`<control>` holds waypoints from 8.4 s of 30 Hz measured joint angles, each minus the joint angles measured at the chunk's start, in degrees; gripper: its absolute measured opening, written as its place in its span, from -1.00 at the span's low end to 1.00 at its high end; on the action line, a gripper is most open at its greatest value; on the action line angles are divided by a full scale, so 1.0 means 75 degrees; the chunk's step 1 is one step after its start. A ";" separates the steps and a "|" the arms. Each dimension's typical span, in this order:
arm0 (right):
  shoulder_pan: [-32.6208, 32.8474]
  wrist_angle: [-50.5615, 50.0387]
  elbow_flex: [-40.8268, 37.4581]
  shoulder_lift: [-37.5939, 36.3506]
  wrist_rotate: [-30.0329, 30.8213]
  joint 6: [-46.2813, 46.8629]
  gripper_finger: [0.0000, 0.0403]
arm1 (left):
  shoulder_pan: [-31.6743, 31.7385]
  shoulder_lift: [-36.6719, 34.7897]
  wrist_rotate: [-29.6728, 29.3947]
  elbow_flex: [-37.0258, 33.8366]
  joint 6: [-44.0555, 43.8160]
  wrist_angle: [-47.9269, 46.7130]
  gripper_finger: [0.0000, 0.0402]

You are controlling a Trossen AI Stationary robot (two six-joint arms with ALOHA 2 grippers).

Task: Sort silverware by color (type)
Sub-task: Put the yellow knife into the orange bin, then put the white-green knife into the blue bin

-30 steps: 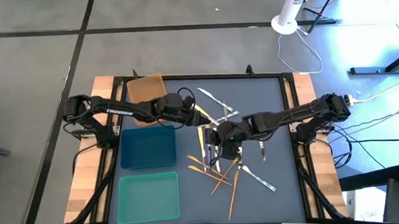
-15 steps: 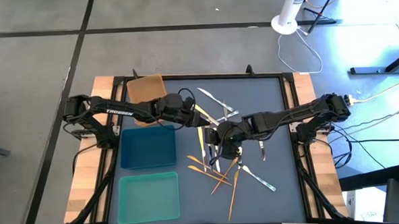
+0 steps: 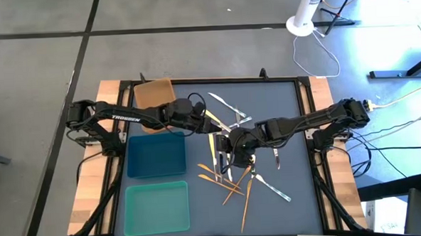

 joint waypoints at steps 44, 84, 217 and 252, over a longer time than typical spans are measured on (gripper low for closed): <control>0.0009 -0.0011 0.0000 0.0003 -0.0259 0.1820 -0.20 | 0.0009 0.0009 -0.0073 -0.0012 -0.0096 -0.0063 -0.78; 0.1107 -0.0256 0.0000 -0.0774 -0.0624 0.4206 -0.20 | 0.0253 0.0009 -0.0427 -0.0006 0.0908 -0.0109 -0.78; 0.1081 -0.2948 -0.0017 -0.1667 -0.0670 0.6641 -0.20 | 0.6849 -0.3075 -0.2066 -0.1250 0.4095 -0.5875 -0.58; -0.2770 -0.2795 -0.0017 -0.1670 0.0122 0.8199 -0.20 | 0.6849 -0.3075 -0.1731 -0.1250 0.4092 -0.5852 -0.58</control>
